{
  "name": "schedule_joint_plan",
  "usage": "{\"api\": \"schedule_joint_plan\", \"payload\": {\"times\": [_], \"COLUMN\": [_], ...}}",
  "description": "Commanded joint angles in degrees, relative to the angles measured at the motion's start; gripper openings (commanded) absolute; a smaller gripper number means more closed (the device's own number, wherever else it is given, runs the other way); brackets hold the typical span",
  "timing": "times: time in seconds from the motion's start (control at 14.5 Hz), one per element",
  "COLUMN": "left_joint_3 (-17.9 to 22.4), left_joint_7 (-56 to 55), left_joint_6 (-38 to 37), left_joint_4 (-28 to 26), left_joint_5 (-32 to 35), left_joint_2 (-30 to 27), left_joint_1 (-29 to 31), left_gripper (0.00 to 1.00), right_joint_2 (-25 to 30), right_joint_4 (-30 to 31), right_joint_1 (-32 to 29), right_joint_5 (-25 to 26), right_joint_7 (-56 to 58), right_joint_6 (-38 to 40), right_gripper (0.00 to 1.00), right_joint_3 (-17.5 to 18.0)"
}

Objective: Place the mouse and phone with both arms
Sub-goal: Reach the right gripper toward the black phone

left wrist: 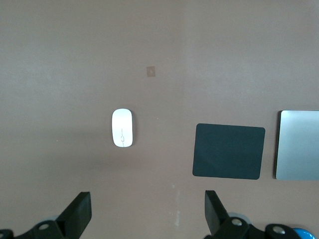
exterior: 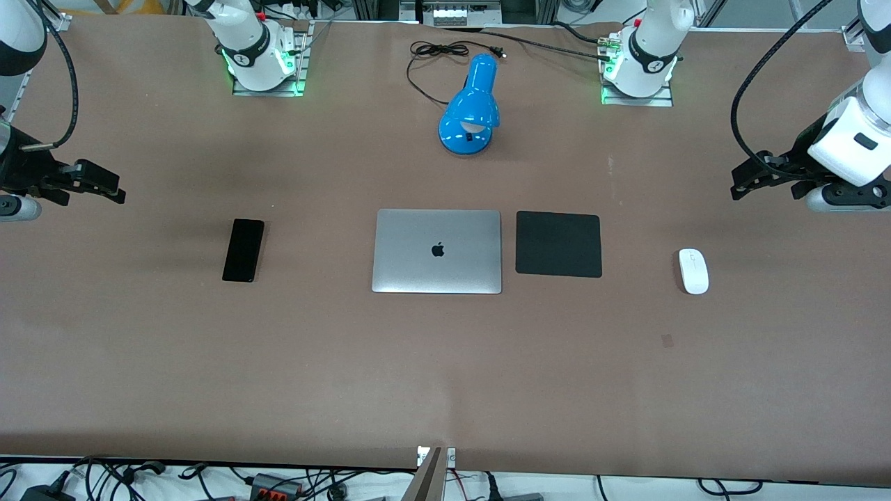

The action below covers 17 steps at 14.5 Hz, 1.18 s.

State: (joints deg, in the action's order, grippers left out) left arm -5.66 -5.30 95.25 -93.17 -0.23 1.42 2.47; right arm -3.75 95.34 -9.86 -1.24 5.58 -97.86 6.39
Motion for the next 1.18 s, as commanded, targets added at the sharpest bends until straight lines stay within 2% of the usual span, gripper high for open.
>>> {"api": "schedule_joint_plan", "payload": {"times": [0.0, 0.62, 0.97, 1.11], "left_joint_3": [-0.4, -0.4, -0.4, -0.4], "left_joint_7": [0.3, 0.0, -0.1, -0.2], "left_joint_6": [-0.3, -0.2, -0.3, -0.3], "left_joint_4": [1.2, 2.5, 2.6, 2.6], "left_joint_5": [-1.0, -0.8, -0.9, -0.9], "left_joint_2": [0.6, 1.5, 1.7, 1.8], "left_joint_1": [0.4, 0.2, 0.2, 0.2], "left_gripper": [1.0, 1.0, 1.0, 1.0], "right_joint_2": [-0.3, -1.6, -7.2, -11.1], "right_joint_4": [-1.0, -1.6, 0.9, 2.3], "right_joint_1": [-0.4, 0.3, -2.0, -1.5], "right_joint_5": [-0.8, 0.4, 0.5, 0.5], "right_joint_7": [0.1, 0.8, 0.0, -0.2], "right_joint_6": [1.6, 2.1, 4.8, 2.5], "right_gripper": [1.0, 1.0, 1.0, 1.0], "right_joint_3": [0.0, 0.1, -0.3, -0.3]}}
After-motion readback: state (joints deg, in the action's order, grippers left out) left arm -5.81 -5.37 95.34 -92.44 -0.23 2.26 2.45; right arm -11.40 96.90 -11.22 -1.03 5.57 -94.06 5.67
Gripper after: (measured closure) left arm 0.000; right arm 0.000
